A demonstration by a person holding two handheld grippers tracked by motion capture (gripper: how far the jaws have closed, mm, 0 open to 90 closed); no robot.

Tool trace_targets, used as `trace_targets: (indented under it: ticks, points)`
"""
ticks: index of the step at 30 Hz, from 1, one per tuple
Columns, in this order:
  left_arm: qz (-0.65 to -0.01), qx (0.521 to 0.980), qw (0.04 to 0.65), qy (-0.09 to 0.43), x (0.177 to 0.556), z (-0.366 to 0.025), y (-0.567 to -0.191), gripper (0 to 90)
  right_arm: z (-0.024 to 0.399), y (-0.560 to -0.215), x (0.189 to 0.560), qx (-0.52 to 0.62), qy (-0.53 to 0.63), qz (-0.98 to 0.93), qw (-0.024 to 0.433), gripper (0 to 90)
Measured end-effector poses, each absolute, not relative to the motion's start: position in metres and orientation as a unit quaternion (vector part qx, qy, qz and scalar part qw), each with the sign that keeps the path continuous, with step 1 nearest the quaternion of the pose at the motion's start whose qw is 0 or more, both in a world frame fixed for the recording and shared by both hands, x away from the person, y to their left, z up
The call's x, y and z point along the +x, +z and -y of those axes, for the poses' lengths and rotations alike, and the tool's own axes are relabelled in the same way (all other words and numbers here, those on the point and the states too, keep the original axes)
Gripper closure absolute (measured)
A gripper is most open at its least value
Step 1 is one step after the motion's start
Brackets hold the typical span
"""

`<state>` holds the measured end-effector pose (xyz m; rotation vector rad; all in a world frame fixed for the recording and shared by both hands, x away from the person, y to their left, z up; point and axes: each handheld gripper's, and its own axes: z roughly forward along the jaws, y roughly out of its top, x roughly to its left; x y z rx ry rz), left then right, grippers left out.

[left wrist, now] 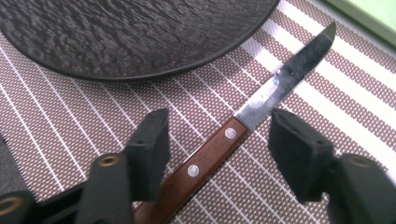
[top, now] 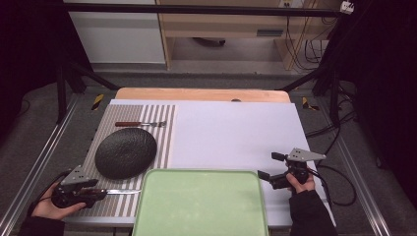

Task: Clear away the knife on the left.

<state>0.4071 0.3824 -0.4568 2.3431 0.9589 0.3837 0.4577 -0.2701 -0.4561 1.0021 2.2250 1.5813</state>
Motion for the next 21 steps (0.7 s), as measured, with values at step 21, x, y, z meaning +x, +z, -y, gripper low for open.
trace_targets:
  ticks: [21]
  points:
    - [-0.312, 0.902, 0.262, 0.14, 0.4043, -0.38, -0.458, 61.6, 0.2701, -0.4563, 0.4579, 0.342, 0.54, -0.76, 0.116, 0.3]
